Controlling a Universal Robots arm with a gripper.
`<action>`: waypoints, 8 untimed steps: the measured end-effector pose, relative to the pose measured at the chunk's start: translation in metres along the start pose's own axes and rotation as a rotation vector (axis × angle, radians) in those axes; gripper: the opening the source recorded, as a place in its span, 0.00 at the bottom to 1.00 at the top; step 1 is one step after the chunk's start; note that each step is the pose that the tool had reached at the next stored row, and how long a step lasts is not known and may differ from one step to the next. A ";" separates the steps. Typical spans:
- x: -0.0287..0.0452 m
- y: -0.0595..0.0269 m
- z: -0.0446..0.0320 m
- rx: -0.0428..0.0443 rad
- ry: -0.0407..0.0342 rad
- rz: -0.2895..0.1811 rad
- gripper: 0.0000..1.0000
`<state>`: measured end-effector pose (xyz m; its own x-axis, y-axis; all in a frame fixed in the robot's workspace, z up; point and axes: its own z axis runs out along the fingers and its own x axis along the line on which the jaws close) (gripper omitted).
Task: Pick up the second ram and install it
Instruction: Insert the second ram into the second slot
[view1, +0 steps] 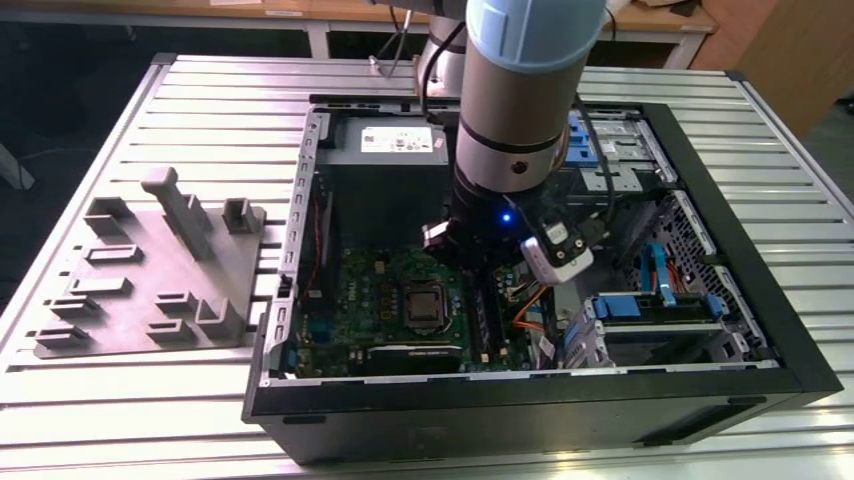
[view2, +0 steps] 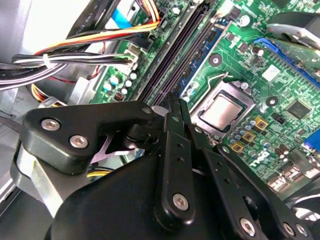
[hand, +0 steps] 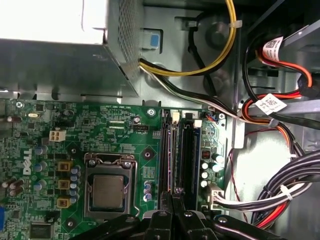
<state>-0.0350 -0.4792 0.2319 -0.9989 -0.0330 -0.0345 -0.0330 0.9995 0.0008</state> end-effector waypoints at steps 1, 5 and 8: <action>0.0000 0.0000 0.0009 0.0004 0.0000 0.000 0.11; 0.0001 -0.0001 0.0015 0.0010 0.0002 0.000 0.11; 0.0001 0.0000 0.0017 0.0015 0.0001 0.000 0.11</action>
<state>-0.0350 -0.4793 0.2302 -0.9989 -0.0329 -0.0344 -0.0329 0.9995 -0.0006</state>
